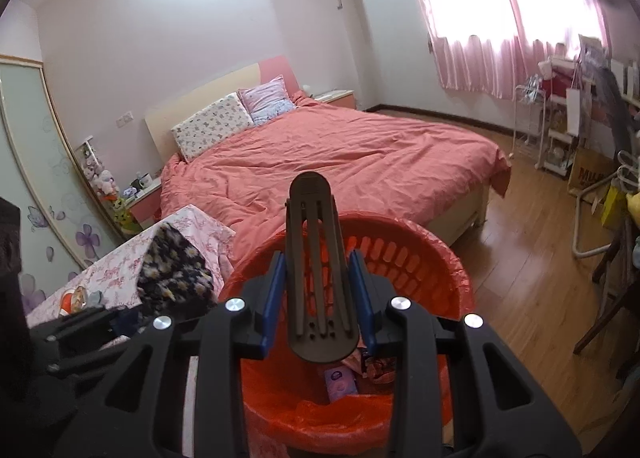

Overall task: Collect trash
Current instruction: 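Carry both items to the orange basket and open both tools over it, then move both open tools back over the bed items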

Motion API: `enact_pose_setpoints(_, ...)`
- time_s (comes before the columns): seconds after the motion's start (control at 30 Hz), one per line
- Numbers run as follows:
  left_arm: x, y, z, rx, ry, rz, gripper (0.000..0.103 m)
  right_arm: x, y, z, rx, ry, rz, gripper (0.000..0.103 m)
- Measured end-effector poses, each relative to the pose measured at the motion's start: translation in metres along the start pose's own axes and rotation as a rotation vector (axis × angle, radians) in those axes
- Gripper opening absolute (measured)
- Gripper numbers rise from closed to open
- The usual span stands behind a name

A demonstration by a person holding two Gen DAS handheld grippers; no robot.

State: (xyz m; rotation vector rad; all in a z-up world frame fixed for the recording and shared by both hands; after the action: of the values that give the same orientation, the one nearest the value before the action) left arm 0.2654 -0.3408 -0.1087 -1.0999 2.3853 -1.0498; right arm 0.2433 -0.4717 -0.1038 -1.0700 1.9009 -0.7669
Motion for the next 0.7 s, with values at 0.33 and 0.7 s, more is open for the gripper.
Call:
enact_pose_setpoints(0.33,-0.031,0.025,0.003,-0.067,-0.122,-0.040,0.064,0.014,0.018,0.011,-0.026,0.057,0.010,0.058)
enact_pose_setpoints(0.7,-0.127,0.081,-0.065,-0.067,-0.413,-0.136,0.092,-0.043,0.046,-0.008,-0.028,0.062,-0.114,0.098)
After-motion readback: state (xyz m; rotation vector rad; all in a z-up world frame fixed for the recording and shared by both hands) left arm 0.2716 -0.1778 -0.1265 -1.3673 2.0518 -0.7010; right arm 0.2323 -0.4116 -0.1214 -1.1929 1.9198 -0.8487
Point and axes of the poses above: each gripper's, at about its wrist camera, not at the fingertips, and z roughly the way its jaws point, x to its right, y to its underside, the point moved 10 cm from there along z, roughly the way its jaws point, and after that the axes turned 5 degrees about -y, right-handed, at the moved point
